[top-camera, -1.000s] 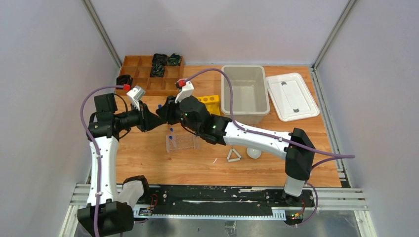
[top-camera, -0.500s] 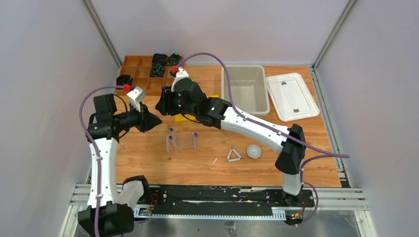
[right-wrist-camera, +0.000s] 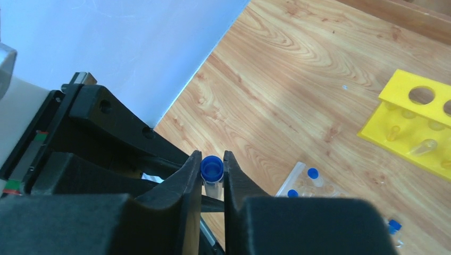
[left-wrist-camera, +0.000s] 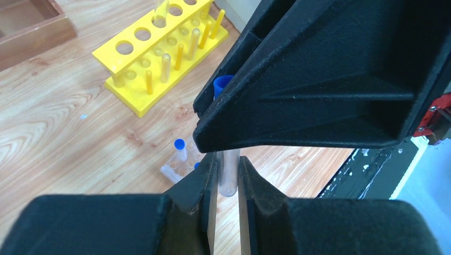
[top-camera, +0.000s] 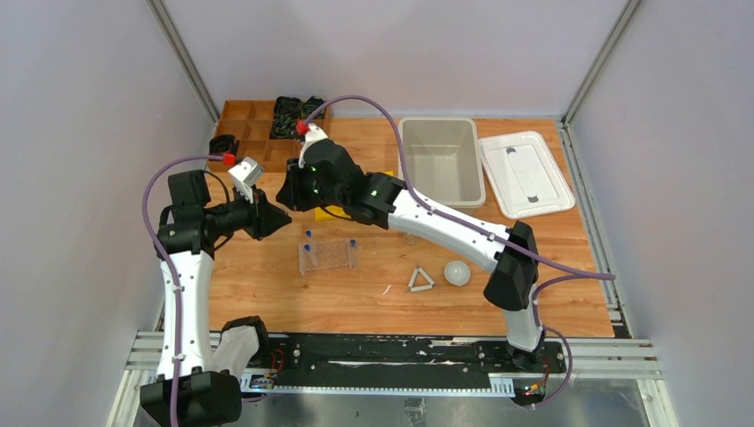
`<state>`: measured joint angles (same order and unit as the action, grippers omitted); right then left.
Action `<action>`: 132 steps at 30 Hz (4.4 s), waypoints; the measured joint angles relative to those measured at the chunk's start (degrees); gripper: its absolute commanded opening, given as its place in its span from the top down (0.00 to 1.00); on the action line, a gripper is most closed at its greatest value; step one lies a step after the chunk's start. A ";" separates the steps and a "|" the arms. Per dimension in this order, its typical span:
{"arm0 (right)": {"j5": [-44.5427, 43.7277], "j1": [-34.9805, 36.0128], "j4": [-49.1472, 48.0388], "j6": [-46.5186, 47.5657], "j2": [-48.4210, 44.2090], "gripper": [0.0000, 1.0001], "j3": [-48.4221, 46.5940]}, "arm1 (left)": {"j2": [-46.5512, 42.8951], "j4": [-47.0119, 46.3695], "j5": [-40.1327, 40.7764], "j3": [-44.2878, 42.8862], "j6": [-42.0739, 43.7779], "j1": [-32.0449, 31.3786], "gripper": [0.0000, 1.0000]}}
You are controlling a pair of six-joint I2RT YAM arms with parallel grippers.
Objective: Organize the chemistry lab equipment
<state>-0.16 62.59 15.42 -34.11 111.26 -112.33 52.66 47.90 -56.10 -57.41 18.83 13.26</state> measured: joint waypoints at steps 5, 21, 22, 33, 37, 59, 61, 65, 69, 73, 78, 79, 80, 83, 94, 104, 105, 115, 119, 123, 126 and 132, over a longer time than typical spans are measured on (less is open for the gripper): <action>0.20 -0.11 0.39 0.87 0.09 1.00 0.15 | 0.07 0.26 0.79 -0.04 0.33 -0.13 0.20; -9.31 -0.72 -23.56 14.53 -13.16 1.00 39.50 | 3.13 0.68 14.97 -2.60 -2.27 -0.26 0.00; -9.35 -0.72 -25.97 15.58 -12.87 1.00 41.38 | 3.52 0.63 15.74 -2.62 -2.49 -0.26 0.00; -10.21 -0.70 -41.33 22.14 -6.45 1.00 44.06 | 5.38 0.66 20.46 -2.62 -3.02 -0.26 0.00; -10.86 -0.68 -42.40 22.97 -4.26 1.00 44.09 | 5.49 0.66 21.27 -2.62 -2.99 -0.26 0.00; -13.38 -0.28 -45.00 24.74 -1.46 1.00 46.42 | 5.46 0.66 21.84 -2.62 -2.93 -0.26 0.00; -13.35 -0.07 -44.98 24.74 -0.92 1.00 46.42 | 5.46 0.66 21.84 -2.62 -2.93 -0.26 0.00; -13.35 0.46 -44.78 24.74 0.13 1.00 46.42 | 5.46 0.66 21.86 -2.62 -2.93 -0.26 0.00; -13.42 0.72 -44.54 24.90 0.24 1.00 46.42 | 5.46 0.66 21.86 -2.62 -2.86 -0.26 0.00; -13.64 0.83 -44.57 25.20 0.44 0.97 46.42 | 5.46 0.66 21.86 -2.62 -2.82 -0.26 0.00; -14.05 0.92 -44.24 25.16 0.70 0.67 46.42 | 5.46 0.66 21.88 -2.62 -2.80 -0.26 0.00; -14.16 1.01 -44.13 25.11 0.70 0.63 46.45 | 5.46 0.66 21.88 -2.62 -2.80 -0.26 0.00; -14.40 1.11 -43.87 25.16 0.66 0.60 46.45 | 5.46 0.66 21.90 -2.62 -2.80 -0.26 0.00; -14.73 1.36 -42.53 25.11 0.13 0.51 46.45 | 5.46 0.66 21.92 -2.62 -2.80 -0.26 0.00; -17.94 0.96 -33.09 17.90 -14.12 0.64 46.53 | 5.49 0.66 21.90 -2.64 -2.84 -0.26 0.00; -19.02 -2.29 -14.95 3.74 -12.55 0.59 45.33 | 5.46 0.66 21.90 -2.91 -3.02 -0.26 0.00; -18.82 -2.29 -13.07 3.06 -10.86 0.59 44.46 | 5.46 0.63 21.92 -3.08 -3.04 -0.26 0.00; -16.04 -2.29 -4.24 1.01 -2.40 0.59 38.88 | 5.29 0.66 22.10 -3.76 -3.04 -0.26 0.00; -15.21 -2.49 -3.82 0.96 -0.87 0.59 37.00 | 5.29 0.66 22.10 -3.78 -3.04 -0.26 0.00; -14.62 -2.75 -3.45 0.98 1.16 0.60 35.28 | 5.29 0.66 22.21 -3.78 -3.04 -0.26 0.00; -14.53 -3.04 -3.17 0.98 3.10 0.62 33.86 | 5.29 0.66 22.29 -3.78 -3.04 -0.26 0.00; -14.91 -3.69 -1.86 0.98 4.81 0.70 32.52 | 5.22 0.66 22.27 -3.78 -3.04 -0.26 0.00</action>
<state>-15.07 58.89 13.56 -33.12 116.07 -79.81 57.89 48.56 -33.82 -61.19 15.79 12.99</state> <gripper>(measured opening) 0.364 0.996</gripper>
